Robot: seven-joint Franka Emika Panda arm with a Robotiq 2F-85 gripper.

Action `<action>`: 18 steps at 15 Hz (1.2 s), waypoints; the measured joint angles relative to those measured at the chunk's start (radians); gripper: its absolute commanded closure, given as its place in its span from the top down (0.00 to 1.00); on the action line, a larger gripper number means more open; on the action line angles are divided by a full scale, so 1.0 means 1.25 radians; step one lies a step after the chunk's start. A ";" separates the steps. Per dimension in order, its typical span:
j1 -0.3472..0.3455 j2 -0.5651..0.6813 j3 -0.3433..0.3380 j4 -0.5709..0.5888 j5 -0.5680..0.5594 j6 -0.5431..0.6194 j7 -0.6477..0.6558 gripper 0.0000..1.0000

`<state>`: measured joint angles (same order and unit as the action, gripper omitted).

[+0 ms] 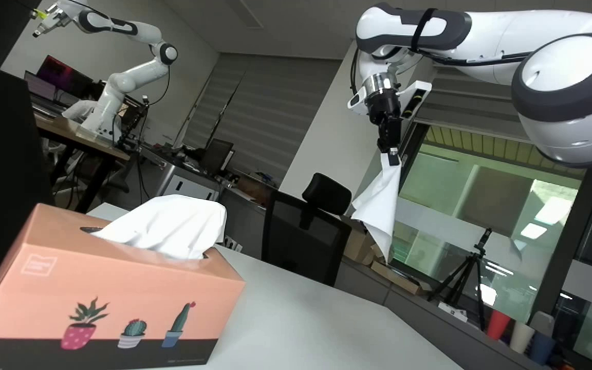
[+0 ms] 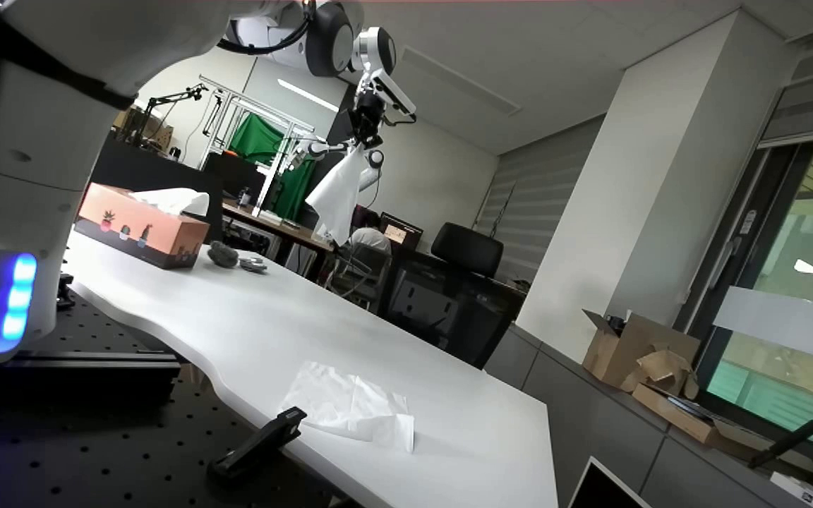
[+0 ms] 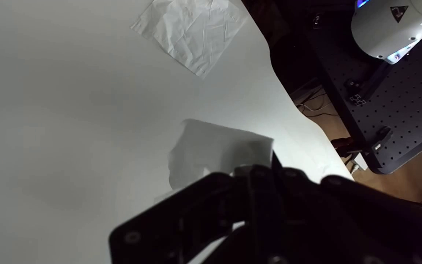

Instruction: Take a tissue out of the box and put it on the table

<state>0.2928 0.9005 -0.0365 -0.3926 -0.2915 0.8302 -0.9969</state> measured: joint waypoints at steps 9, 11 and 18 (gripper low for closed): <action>-0.030 -0.006 -0.010 0.025 -0.026 -0.030 -0.097 0.00; -0.051 -0.025 -0.015 0.025 -0.041 -0.032 -0.142 0.00; -0.080 -0.062 -0.022 0.025 -0.085 -0.040 -0.279 0.00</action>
<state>0.1926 0.8235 -0.0636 -0.3619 -0.3981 0.7800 -1.3455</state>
